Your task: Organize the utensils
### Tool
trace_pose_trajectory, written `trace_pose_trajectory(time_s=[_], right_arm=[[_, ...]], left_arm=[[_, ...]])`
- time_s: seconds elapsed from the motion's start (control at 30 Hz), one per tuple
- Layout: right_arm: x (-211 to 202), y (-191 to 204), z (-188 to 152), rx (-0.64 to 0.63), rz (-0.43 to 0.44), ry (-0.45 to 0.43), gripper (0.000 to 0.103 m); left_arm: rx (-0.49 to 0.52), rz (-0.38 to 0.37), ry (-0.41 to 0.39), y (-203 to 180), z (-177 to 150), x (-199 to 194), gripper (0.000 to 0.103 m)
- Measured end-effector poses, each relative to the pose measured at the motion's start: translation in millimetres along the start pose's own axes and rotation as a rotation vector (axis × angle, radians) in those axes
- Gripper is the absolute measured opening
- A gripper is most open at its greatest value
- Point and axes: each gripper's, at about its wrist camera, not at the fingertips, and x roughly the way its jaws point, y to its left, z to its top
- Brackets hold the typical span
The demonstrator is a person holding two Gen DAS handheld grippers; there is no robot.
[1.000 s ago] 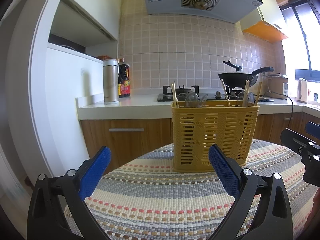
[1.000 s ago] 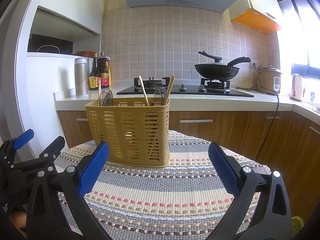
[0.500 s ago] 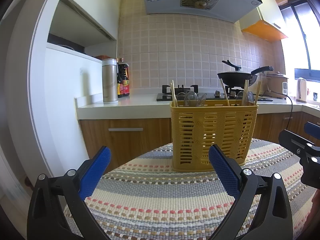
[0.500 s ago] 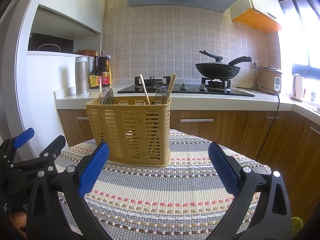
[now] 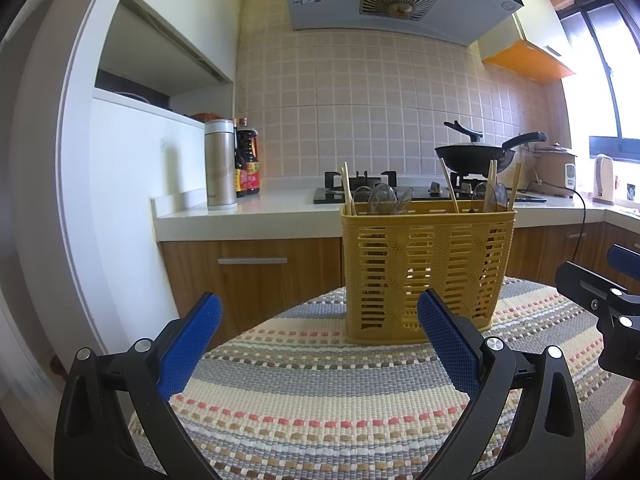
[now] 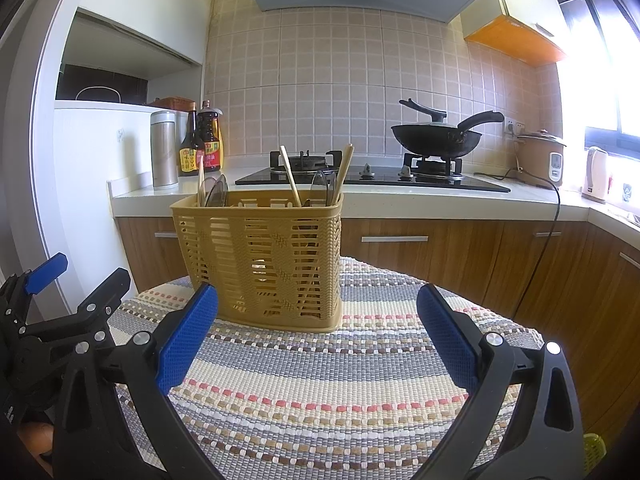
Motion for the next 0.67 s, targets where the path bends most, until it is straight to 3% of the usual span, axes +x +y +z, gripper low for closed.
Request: trace_pose_trajectory(time_s=[0.3, 0.5, 0.67], right_arm=[[1.4, -0.3, -0.9, -0.001, 0.001, 0.005, 0.095], [2.0, -0.4, -1.5, -0.002, 0.003, 0.008, 0.095], [2.1, -0.1, -1.4, -0.002, 0.002, 0.008, 0.095]], left_arm=[[-0.001, 0.020, -0.025, 4.7, 0.2, -1.7, 0.096], [-0.061, -0.023, 0.037, 13.9, 0.8, 6.3, 0.096], [-0.049, -0.011, 0.049, 11.0, 0.1, 8.4, 0.096]])
